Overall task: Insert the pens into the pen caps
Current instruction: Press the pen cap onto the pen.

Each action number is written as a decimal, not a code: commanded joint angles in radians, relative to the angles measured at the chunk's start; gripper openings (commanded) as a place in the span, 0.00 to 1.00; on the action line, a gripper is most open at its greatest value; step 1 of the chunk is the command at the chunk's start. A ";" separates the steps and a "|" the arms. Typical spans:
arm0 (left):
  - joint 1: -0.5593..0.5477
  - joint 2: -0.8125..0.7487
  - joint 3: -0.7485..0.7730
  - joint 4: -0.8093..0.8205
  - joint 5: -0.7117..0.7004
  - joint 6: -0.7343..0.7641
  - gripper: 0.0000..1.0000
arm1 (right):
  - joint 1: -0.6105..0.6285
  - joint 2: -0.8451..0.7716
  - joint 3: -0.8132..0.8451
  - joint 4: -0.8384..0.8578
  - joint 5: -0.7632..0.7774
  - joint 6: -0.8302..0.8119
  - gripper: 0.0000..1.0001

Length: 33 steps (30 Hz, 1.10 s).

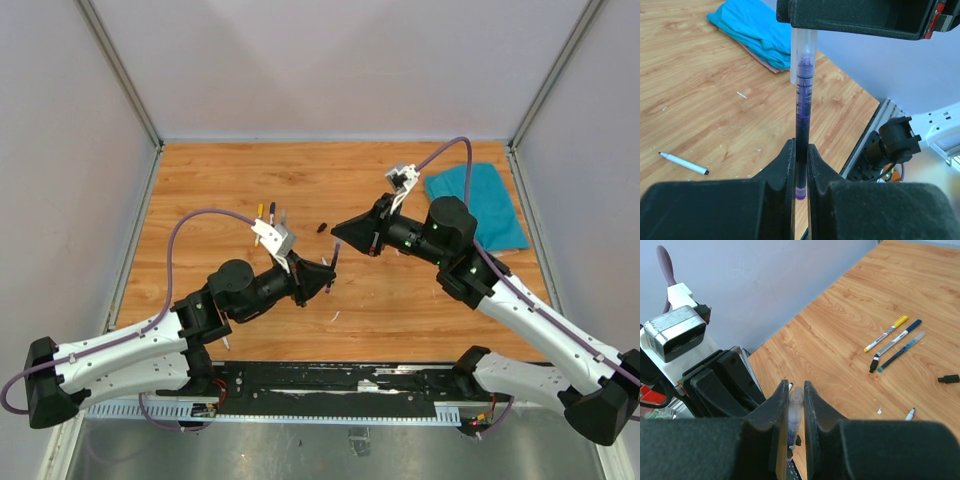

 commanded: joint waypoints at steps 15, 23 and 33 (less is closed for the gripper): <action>-0.007 -0.048 0.088 0.216 -0.038 -0.015 0.00 | 0.115 -0.111 -0.230 0.051 0.062 0.039 0.01; -0.007 -0.043 0.100 0.214 -0.029 -0.016 0.01 | 0.189 -0.137 -0.260 0.009 0.169 -0.097 0.01; -0.006 -0.058 0.102 0.212 -0.039 -0.013 0.00 | 0.231 -0.140 -0.322 0.021 0.287 -0.009 0.01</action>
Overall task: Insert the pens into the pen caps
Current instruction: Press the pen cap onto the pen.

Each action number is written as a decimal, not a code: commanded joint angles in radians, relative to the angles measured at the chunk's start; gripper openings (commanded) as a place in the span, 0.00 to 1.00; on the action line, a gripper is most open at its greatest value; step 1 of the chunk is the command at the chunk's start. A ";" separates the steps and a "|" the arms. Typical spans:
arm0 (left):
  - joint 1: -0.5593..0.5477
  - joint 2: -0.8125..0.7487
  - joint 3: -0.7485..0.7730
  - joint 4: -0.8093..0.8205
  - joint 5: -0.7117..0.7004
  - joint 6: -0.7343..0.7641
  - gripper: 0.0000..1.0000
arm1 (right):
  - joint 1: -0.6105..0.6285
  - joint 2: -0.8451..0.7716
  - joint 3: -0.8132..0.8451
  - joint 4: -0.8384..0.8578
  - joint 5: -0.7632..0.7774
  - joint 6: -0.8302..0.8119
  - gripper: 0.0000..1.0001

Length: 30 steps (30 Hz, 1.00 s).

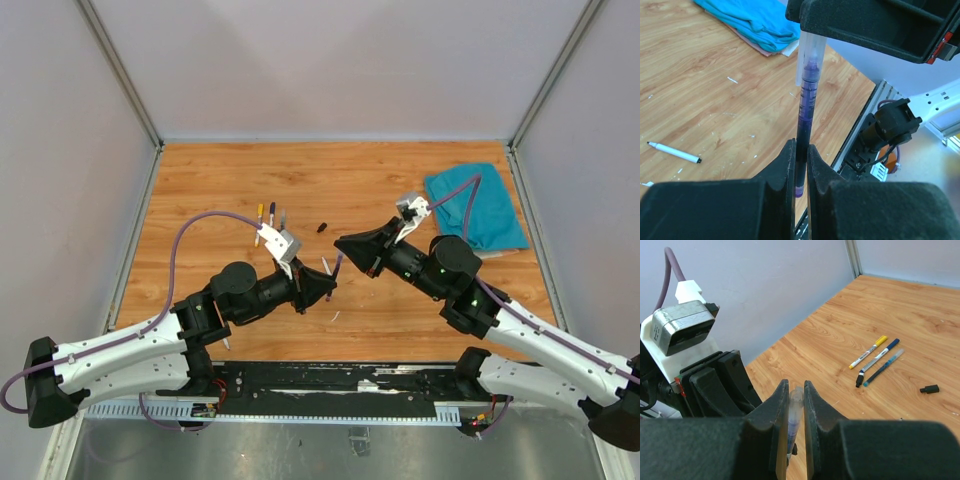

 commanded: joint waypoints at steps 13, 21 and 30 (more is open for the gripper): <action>0.010 -0.056 0.091 0.266 -0.085 -0.022 0.01 | 0.142 0.018 -0.203 -0.025 0.034 0.206 0.01; 0.010 -0.065 0.069 0.259 -0.091 -0.031 0.00 | 0.141 -0.038 -0.104 -0.136 0.115 0.120 0.00; 0.011 -0.057 0.053 0.247 -0.089 -0.041 0.12 | 0.141 -0.011 -0.028 -0.141 0.189 0.128 0.01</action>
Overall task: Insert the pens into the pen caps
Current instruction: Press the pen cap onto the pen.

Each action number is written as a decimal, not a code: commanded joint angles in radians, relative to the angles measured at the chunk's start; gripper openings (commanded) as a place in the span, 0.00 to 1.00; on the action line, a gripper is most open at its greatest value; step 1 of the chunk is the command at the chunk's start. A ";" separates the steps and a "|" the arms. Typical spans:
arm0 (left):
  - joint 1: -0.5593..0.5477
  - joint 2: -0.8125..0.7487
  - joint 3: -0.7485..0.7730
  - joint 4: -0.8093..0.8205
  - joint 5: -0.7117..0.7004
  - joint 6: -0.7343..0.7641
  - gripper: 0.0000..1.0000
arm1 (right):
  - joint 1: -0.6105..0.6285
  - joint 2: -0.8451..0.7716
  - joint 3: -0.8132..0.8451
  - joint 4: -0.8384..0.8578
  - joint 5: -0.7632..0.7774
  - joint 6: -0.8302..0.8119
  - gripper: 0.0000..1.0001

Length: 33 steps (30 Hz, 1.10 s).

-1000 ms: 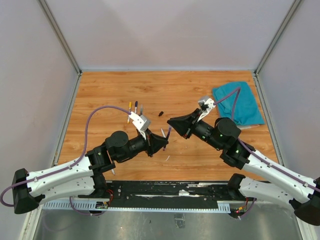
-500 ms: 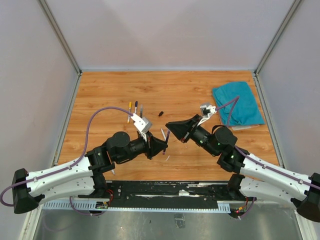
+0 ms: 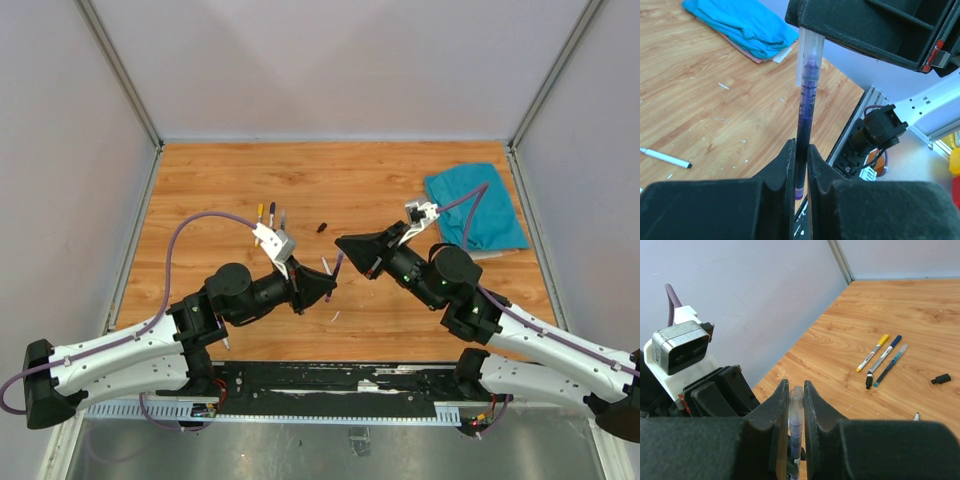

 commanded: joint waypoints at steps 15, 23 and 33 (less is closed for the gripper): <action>0.018 -0.004 0.033 0.214 -0.077 -0.026 0.38 | 0.037 -0.011 -0.018 -0.162 0.002 0.003 0.01; 0.018 -0.031 -0.008 0.170 -0.033 -0.039 0.52 | 0.037 -0.052 -0.007 -0.173 0.092 0.005 0.01; 0.018 0.043 0.006 0.163 0.075 -0.042 0.56 | 0.037 -0.026 0.078 -0.130 0.083 -0.028 0.01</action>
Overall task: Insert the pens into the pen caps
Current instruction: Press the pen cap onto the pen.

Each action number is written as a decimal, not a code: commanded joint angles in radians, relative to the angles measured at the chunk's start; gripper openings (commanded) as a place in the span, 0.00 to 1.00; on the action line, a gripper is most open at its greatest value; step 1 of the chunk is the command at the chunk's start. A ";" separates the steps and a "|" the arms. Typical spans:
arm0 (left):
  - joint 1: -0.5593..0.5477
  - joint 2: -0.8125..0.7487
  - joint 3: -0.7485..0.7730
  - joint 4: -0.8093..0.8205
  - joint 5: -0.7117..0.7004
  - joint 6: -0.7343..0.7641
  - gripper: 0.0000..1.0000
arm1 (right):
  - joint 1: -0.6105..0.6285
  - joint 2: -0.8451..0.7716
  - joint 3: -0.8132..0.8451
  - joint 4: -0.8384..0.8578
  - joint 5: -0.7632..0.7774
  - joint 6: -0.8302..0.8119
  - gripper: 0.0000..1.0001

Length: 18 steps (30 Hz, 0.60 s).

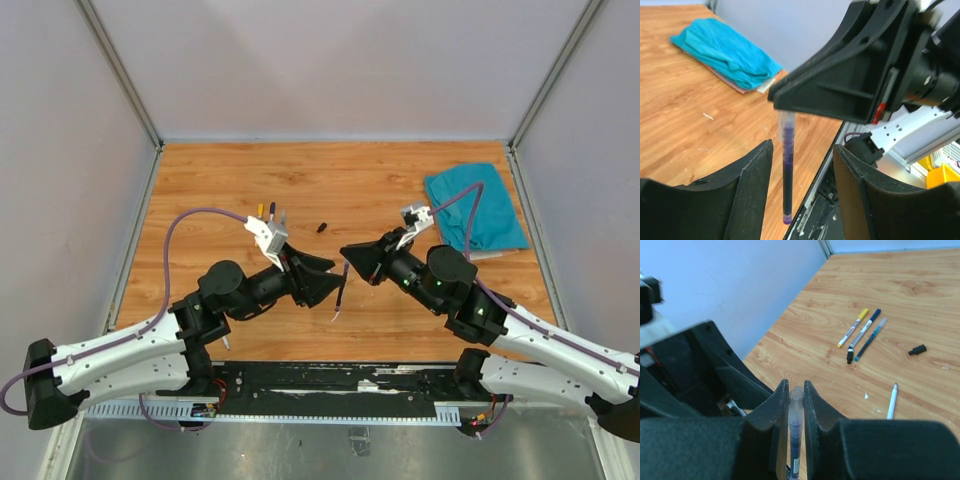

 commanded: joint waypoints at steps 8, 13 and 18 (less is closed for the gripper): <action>0.004 0.056 -0.006 0.016 0.054 0.001 0.57 | 0.024 0.005 0.090 0.059 -0.012 -0.015 0.01; 0.004 0.071 -0.006 0.022 0.068 -0.001 0.51 | 0.024 0.004 0.087 0.076 -0.018 -0.006 0.01; 0.004 0.083 -0.010 0.035 0.075 0.001 0.48 | 0.024 -0.003 0.087 0.080 -0.006 -0.006 0.01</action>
